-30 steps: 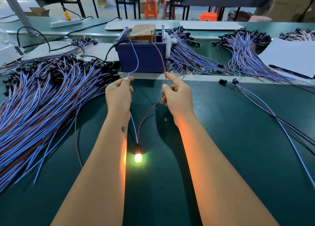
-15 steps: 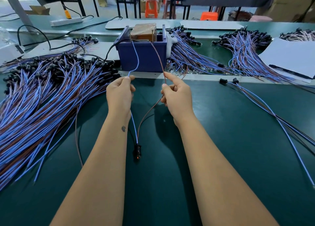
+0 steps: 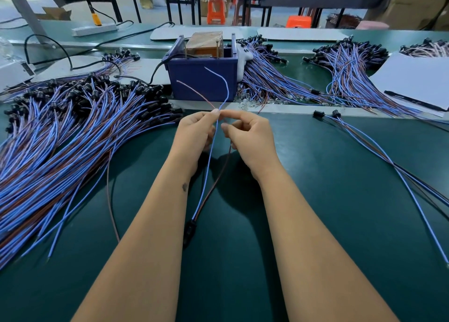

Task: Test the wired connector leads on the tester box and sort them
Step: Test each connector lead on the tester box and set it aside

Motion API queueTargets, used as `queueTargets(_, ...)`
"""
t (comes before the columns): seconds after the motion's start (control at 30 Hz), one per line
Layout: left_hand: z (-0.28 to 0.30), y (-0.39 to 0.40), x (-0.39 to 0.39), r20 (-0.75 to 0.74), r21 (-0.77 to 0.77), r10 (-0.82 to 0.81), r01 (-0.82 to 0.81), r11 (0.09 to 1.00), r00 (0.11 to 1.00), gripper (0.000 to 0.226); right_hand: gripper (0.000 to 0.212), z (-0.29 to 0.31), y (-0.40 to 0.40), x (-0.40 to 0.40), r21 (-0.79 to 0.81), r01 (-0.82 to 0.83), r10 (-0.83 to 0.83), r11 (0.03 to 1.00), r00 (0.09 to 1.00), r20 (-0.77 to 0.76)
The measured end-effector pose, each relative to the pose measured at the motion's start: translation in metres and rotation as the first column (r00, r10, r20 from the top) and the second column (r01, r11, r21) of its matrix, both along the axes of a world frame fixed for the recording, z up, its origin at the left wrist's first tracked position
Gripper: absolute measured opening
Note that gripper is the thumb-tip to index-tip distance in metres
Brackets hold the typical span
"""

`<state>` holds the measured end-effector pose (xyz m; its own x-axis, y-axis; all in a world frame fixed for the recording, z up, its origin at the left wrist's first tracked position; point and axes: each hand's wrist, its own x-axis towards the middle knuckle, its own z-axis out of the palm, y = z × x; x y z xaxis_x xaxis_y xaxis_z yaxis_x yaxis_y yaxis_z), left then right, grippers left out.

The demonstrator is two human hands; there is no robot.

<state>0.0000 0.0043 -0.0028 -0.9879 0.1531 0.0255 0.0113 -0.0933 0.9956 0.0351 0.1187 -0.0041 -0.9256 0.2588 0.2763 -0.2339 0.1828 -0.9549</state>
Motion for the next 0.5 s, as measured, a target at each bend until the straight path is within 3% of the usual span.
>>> queueTargets(0.13, 0.0011, -0.0015, 0.0012, 0.012, 0.012, 0.014, -0.014, 1.000, 1.000, 0.022, 0.016, 0.0004, 0.0028, 0.0009, -0.072, -0.045, 0.051, 0.996, 0.996, 0.076)
queueTargets(0.3, 0.0044, -0.0032, -0.0025, 0.037, 0.142, 0.181, -0.184, 0.973, 0.983, 0.021, 0.008, 0.0013, 0.0049, 0.0043, -0.121, -0.220, 0.241, 0.968, 0.948, 0.209)
queueTargets(0.43, 0.0045, -0.0039, -0.0021, 0.072, 0.190, 0.120, -0.132, 0.973, 0.990, 0.015, 0.005, 0.0020, 0.0069, 0.0054, -0.096, -0.264, 0.280, 0.960, 0.930, 0.237)
queueTargets(0.5, 0.0041, -0.0021, -0.0016, 0.075, 0.138, 0.068, -0.078, 0.987, 0.995, 0.009, 0.009, 0.0020, 0.0060, 0.0049, -0.066, -0.258, 0.266, 0.964, 0.930, 0.252)
